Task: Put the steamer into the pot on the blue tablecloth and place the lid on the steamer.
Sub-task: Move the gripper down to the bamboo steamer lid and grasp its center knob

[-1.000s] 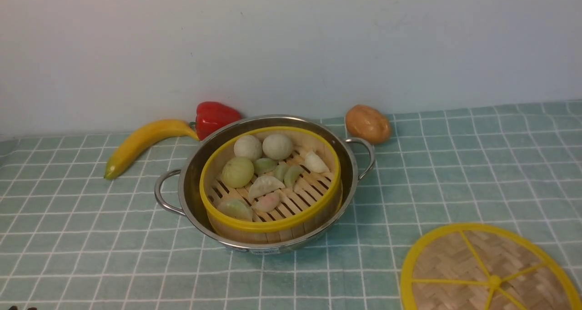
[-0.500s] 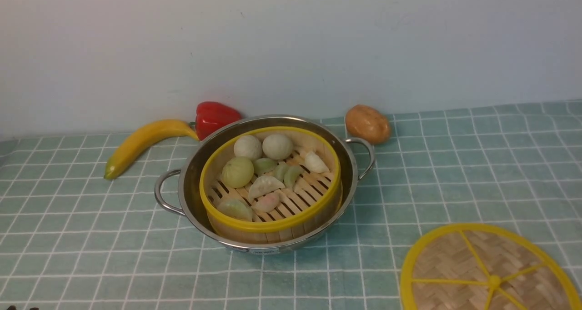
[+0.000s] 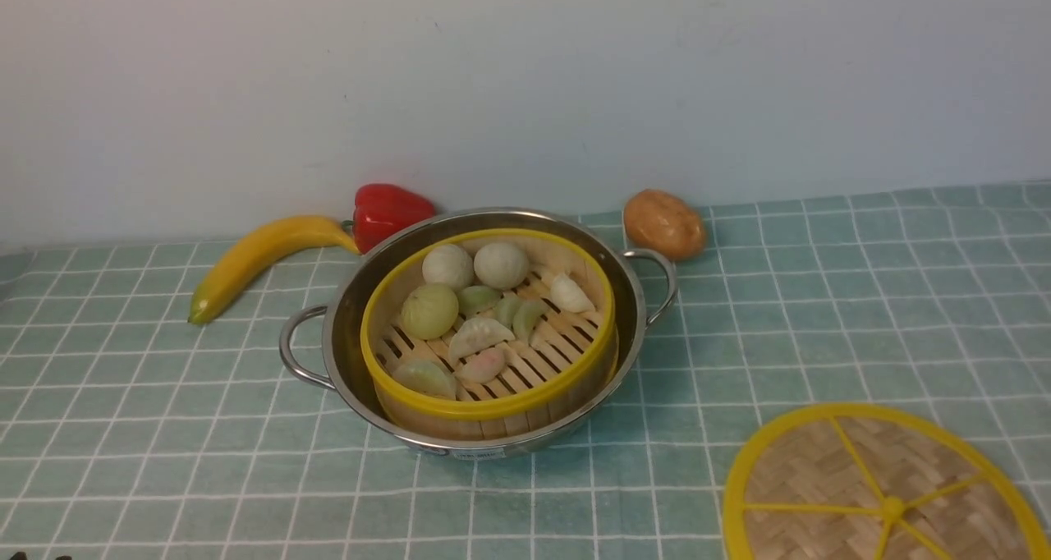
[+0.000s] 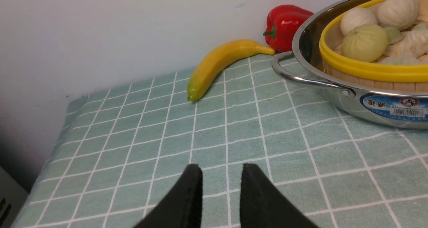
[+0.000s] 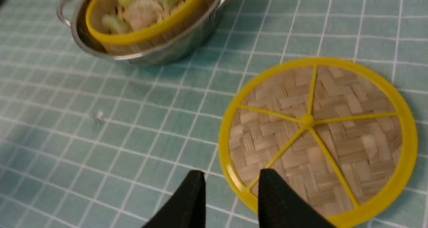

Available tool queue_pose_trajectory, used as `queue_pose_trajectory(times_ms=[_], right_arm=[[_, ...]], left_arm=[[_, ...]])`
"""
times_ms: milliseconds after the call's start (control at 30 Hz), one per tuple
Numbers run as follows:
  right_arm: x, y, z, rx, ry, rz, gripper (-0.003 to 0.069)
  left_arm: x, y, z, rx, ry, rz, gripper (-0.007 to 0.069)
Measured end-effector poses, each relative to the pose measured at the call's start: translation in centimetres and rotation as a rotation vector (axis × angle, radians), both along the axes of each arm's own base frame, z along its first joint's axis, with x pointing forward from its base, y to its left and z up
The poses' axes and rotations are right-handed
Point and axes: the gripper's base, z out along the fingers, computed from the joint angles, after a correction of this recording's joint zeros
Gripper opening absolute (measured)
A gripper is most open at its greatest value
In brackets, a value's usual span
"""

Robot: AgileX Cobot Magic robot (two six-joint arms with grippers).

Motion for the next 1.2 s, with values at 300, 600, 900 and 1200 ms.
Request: queue_pose_trajectory(times_ms=[300, 600, 900, 1200], right_arm=[[11.1, -0.1, -3.4, -0.135, 0.296, 0.165, 0.0243], [18.9, 2.1, -10.2, -0.239, 0.509, 0.236, 0.0243], [22.2, 6.0, -12.7, -0.527, 0.594, 0.245, 0.0243], [22.1, 6.3, -14.8, -0.563, 0.724, 0.227, 0.0243]], left_arm=[[0.0, 0.0, 0.0, 0.000, 0.000, 0.000, 0.0181], [0.0, 0.0, 0.0, 0.000, 0.000, 0.000, 0.0195], [0.0, 0.0, 0.0, 0.000, 0.000, 0.000, 0.0212], [0.0, 0.0, 0.0, 0.000, 0.000, 0.000, 0.0230]])
